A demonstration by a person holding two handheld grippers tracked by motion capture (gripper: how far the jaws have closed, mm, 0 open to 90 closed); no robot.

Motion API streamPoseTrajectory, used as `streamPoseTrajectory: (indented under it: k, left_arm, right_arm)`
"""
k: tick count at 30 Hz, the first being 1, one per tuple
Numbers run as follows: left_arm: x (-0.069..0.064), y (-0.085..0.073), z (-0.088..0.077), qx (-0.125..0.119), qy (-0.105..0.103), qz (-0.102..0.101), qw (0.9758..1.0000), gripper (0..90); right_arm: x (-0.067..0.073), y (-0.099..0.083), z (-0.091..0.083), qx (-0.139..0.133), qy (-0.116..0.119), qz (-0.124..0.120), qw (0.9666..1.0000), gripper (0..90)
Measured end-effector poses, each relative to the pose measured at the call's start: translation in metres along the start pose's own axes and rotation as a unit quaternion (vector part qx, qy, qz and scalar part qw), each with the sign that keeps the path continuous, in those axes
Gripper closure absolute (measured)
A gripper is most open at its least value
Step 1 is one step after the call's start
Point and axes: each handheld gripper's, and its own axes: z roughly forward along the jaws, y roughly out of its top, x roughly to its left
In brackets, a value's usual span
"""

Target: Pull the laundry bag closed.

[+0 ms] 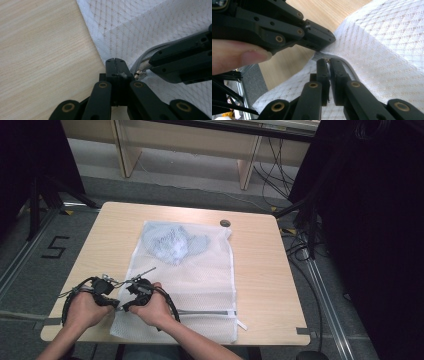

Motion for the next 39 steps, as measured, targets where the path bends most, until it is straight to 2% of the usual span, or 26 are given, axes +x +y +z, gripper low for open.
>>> streamPoseTrajectory:
  k: [1, 4, 5, 6, 7, 10, 12, 13, 14, 15, 18, 19, 20, 21, 22, 23, 24, 26, 27, 28, 29, 32, 36, 37, 38, 39]
  left_arm:
    - [0.003, 0.000, 0.001, -0.003, -0.006, 0.013, 0.9999, 90.0]
    - [0.004, 0.000, 0.000, -0.002, -0.006, 0.013, 0.9999, 90.0]
    - [0.003, 0.000, 0.000, 0.000, -0.006, 0.014, 0.9999, 90.0]
    - [0.003, 0.000, 0.000, 0.001, -0.006, 0.014, 0.9999, 90.0]
    - [0.002, 0.000, 0.000, -0.002, -0.003, 0.009, 1.0000, 90.0]
    - [0.003, 0.000, 0.000, -0.001, -0.006, -0.003, 1.0000, 90.0]
    - [0.002, 0.000, 0.000, 0.002, -0.006, -0.008, 0.9999, 90.0]
    - [0.002, 0.000, 0.000, 0.002, -0.005, -0.010, 0.9999, 90.0]
    - [0.003, 0.001, 0.000, 0.003, -0.005, -0.002, 1.0000, 90.0]
    - [0.004, 0.000, 0.000, 0.002, -0.005, -0.001, 1.0000, 90.0]
    - [0.004, 0.000, 0.000, 0.000, -0.007, -0.005, 1.0000, 90.0]
    - [0.004, 0.000, 0.000, 0.000, -0.007, -0.005, 1.0000, 90.0]
    - [0.005, -0.001, 0.000, -0.004, -0.008, -0.007, 0.9999, 90.0]
    - [0.004, -0.001, 0.000, -0.001, -0.006, -0.006, 1.0000, 90.0]
    - [0.001, -0.001, 0.000, -0.001, -0.009, -0.030, 0.9995, 90.0]
    - [0.002, -0.001, 0.000, -0.001, -0.009, -0.024, 0.9997, 90.0]
    - [0.002, -0.001, 0.000, -0.003, -0.009, -0.023, 0.9997, 90.0]
    - [0.001, -0.001, 0.000, -0.001, -0.009, -0.032, 0.9994, 90.0]
    - [0.001, -0.002, 0.000, -0.003, -0.011, -0.033, 0.9994, 90.0]
    - [0.002, -0.001, 0.000, -0.005, -0.009, -0.027, 0.9996, 90.0]
    - [0.005, 0.000, 0.000, -0.001, -0.008, -0.011, 0.9999, 90.0]
    - [0.003, -0.001, 0.000, -0.001, -0.010, -0.025, 0.9997, 90.0]
    - [0.004, -0.001, 0.000, -0.001, -0.010, -0.020, 0.9997, 90.0]
    - [0.005, -0.001, 0.000, -0.001, -0.009, -0.013, 0.9999, 90.0]
    - [0.002, -0.002, 0.000, -0.003, -0.011, -0.032, 0.9994, 90.0]
    - [0.000, -0.002, 0.001, -0.010, -0.009, -0.042, 0.9990, 90.0]
  right_arm:
    - [0.000, 0.000, 0.000, 0.001, 0.000, -0.005, 1.0000, 87.0]
    - [-0.001, -0.001, -0.001, -0.001, -0.003, -0.012, 0.9999, 87.0]
    - [-0.002, -0.003, -0.002, 0.006, -0.015, -0.023, 0.9996, 87.0]
    - [-0.004, -0.003, -0.002, 0.002, -0.014, -0.033, 0.9993, 87.0]
    - [-0.002, -0.003, -0.003, 0.006, -0.013, -0.021, 0.9997, 87.0]
    - [-0.003, -0.004, -0.005, 0.006, -0.019, -0.029, 0.9994, 87.0]
    - [-0.001, -0.004, -0.005, 0.006, -0.013, -0.021, 0.9997, 87.0]
    - [-0.004, -0.004, -0.006, 0.004, -0.020, -0.046, 0.9987, 87.0]
    - [-0.002, -0.005, -0.007, 0.008, -0.021, -0.028, 0.9994, 87.0]
    - [0.000, -0.005, -0.007, 0.004, -0.013, -0.023, 0.9996, 87.0]
    - [0.000, -0.006, -0.009, 0.001, -0.026, -0.025, 0.9994, 87.0]
    - [0.000, -0.006, -0.009, 0.001, -0.026, -0.025, 0.9994, 87.0]
    - [-0.001, -0.007, -0.009, -0.001, -0.014, -0.018, 0.9997, 87.0]
    - [-0.001, -0.007, -0.009, -0.001, -0.015, -0.021, 0.9997, 87.0]
    - [-0.002, -0.007, -0.010, 0.000, -0.019, -0.025, 0.9995, 87.0]
    - [-0.001, -0.008, -0.011, 0.000, -0.028, -0.025, 0.9993, 87.0]
    - [-0.001, -0.008, -0.011, -0.001, -0.026, -0.026, 0.9993, 87.0]
    - [-0.002, -0.008, -0.012, -0.001, -0.026, -0.031, 0.9992, 86.9]
    - [-0.001, -0.008, -0.013, 0.003, -0.024, -0.018, 0.9995, 87.0]
    - [-0.002, -0.008, -0.013, 0.005, -0.015, -0.017, 0.9997, 87.0]
    - [-0.002, -0.008, -0.013, 0.003, -0.014, -0.018, 0.9997, 87.0]
    - [-0.003, -0.009, -0.015, 0.003, -0.015, -0.012, 0.9998, 87.0]
    - [-0.004, -0.010, -0.016, 0.000, -0.016, -0.012, 0.9998, 87.0]
    - [-0.005, -0.011, -0.018, 0.003, -0.020, -0.012, 0.9997, 87.0]
    - [-0.006, -0.011, -0.018, 0.001, -0.018, -0.015, 0.9997, 87.0]
    - [-0.006, -0.011, -0.019, 0.003, -0.016, -0.014, 0.9998, 87.0]
